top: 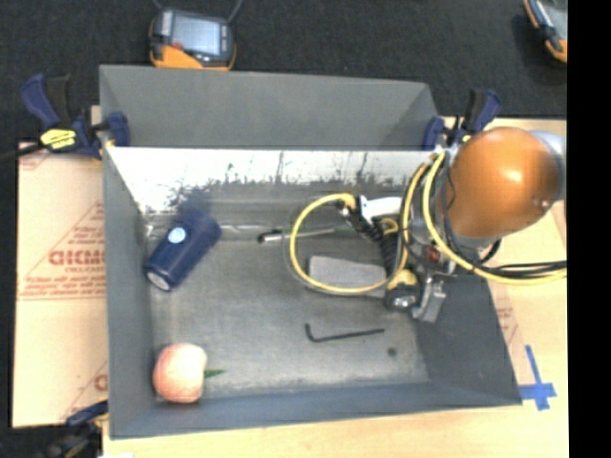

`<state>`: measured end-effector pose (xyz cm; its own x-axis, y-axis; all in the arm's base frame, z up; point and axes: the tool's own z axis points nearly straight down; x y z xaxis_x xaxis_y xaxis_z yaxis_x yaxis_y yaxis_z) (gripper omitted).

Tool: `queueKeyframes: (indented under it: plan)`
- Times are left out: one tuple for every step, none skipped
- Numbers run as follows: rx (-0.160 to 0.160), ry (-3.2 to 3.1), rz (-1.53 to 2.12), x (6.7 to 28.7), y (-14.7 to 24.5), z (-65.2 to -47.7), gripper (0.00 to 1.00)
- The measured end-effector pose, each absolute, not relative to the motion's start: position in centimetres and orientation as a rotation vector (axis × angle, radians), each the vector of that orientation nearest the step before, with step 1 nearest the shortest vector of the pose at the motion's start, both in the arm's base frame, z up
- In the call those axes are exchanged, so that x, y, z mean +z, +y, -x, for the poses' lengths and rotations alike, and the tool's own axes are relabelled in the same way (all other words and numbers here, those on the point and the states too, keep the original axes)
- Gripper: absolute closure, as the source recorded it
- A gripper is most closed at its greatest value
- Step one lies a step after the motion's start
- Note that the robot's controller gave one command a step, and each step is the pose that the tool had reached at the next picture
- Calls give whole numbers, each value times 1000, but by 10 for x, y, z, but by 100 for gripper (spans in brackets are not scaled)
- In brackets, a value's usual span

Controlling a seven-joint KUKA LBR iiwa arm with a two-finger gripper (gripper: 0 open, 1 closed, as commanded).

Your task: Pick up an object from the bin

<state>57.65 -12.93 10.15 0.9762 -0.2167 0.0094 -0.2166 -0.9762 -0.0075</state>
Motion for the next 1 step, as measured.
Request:
queueKeyframes:
  plan:
    - [-14,277,3123,107,-113,-583,0]
